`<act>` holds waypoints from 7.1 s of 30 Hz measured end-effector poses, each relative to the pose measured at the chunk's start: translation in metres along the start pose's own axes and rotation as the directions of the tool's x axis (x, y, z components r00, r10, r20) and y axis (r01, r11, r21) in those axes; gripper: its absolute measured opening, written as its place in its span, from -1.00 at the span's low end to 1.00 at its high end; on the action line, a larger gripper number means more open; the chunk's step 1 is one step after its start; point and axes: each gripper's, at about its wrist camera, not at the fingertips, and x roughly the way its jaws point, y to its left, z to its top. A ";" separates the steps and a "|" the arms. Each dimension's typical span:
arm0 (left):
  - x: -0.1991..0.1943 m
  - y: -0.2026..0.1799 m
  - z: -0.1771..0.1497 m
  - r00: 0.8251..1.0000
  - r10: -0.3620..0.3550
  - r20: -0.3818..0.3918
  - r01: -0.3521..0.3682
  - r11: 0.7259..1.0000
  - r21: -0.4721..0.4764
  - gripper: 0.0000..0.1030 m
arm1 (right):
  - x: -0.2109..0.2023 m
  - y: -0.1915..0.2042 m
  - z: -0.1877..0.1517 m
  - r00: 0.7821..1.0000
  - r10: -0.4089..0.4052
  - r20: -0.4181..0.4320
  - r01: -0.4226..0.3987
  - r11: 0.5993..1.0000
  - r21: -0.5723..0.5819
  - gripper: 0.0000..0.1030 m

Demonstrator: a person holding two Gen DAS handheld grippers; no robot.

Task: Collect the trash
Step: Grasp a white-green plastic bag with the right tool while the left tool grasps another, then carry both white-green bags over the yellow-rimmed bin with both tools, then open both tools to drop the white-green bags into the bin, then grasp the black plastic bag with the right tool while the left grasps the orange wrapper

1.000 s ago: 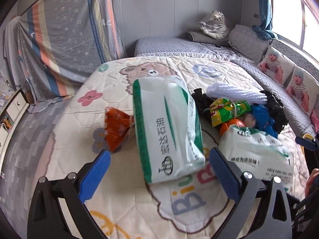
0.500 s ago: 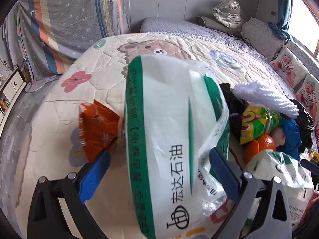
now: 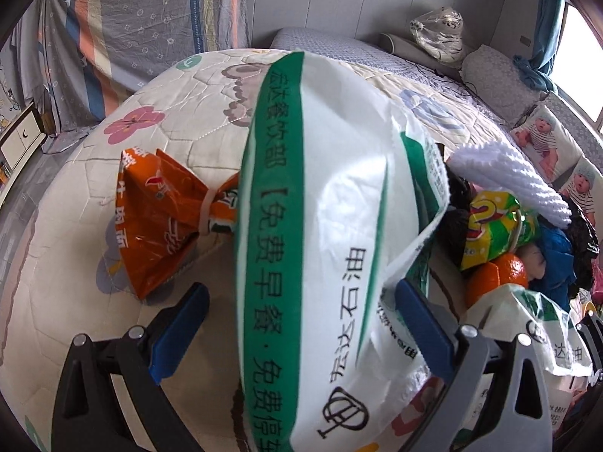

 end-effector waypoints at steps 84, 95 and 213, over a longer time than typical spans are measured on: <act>-0.095 -0.349 -0.086 0.800 -0.593 -0.091 0.549 0.663 0.509 -0.67 | -0.232 -0.207 -0.240 0.743 -0.669 -0.022 0.429 0.452 0.782 -0.74; -0.065 -0.408 -0.113 0.789 -0.581 -0.199 0.585 0.611 0.534 -0.67 | -0.229 -0.220 -0.282 0.727 -0.672 -0.137 0.495 0.375 0.784 -0.73; 0.019 0.090 0.044 0.993 -0.046 0.109 0.055 0.995 -0.088 0.10 | 0.021 -0.157 0.021 0.969 -0.238 0.072 0.200 0.918 0.342 -0.33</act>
